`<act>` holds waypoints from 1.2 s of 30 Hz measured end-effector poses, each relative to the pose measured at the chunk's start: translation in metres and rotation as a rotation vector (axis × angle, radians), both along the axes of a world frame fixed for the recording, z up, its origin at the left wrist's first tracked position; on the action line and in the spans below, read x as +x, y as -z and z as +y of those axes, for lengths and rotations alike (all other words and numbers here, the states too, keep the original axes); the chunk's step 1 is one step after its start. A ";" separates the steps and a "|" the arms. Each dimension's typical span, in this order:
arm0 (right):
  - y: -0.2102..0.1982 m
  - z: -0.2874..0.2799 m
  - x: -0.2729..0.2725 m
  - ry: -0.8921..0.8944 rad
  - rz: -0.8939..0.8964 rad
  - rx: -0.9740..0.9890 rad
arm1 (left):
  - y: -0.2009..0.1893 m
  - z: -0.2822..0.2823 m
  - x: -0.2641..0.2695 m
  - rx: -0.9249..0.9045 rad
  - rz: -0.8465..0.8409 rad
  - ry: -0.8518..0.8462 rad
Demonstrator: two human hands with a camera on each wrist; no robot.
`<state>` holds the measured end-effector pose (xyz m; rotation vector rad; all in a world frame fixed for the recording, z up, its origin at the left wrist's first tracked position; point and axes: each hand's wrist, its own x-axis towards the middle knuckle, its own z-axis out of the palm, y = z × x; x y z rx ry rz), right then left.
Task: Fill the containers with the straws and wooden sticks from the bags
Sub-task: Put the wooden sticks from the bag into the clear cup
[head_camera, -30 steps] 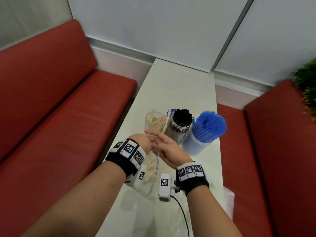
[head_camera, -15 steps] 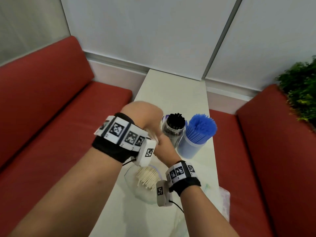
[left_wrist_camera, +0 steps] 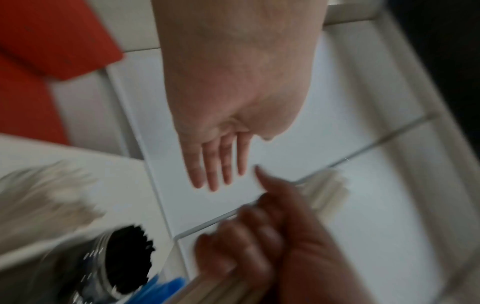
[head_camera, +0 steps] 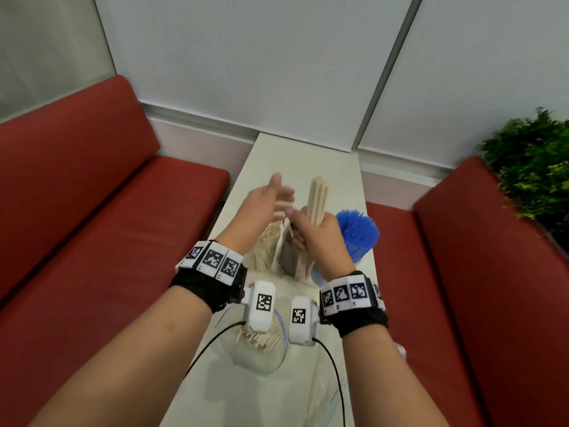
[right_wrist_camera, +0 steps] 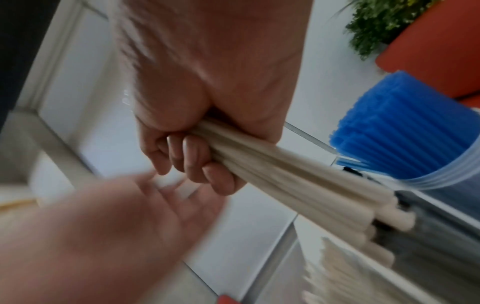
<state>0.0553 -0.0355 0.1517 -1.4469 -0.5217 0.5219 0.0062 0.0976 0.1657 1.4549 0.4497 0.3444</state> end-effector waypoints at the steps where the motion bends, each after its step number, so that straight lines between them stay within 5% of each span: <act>1: -0.010 0.001 0.002 0.022 0.026 0.060 | 0.011 -0.002 -0.002 -0.131 0.126 0.094; 4: -0.030 0.007 0.003 0.003 0.075 0.209 | 0.037 -0.015 -0.010 -0.594 0.357 0.395; 9: -0.031 0.007 -0.008 -0.022 -0.011 0.154 | 0.048 -0.032 -0.015 -1.058 0.260 0.388; 15: -0.026 0.009 -0.010 0.007 0.010 0.103 | 0.068 -0.023 -0.014 -1.043 0.352 0.283; 23: -0.015 -0.008 0.033 -0.279 -0.178 -0.428 | 0.114 -0.003 -0.021 -0.782 0.319 0.107; 27: -0.023 0.015 0.056 -0.096 -0.182 -0.343 | 0.123 0.014 -0.017 -0.615 0.478 -0.026; 29: -0.025 0.034 0.066 0.030 -0.225 -0.304 | 0.124 0.028 -0.021 -0.394 0.661 0.101; 31: -0.019 0.055 0.073 0.083 -0.267 -0.295 | 0.123 0.038 -0.029 -0.219 0.830 0.431; 33: -0.005 0.076 0.077 0.093 -0.295 -0.341 | 0.127 0.041 -0.036 -0.179 0.894 0.743; 36: 0.029 0.100 0.083 0.082 -0.302 -0.473 | 0.142 0.030 -0.038 -0.123 0.925 0.951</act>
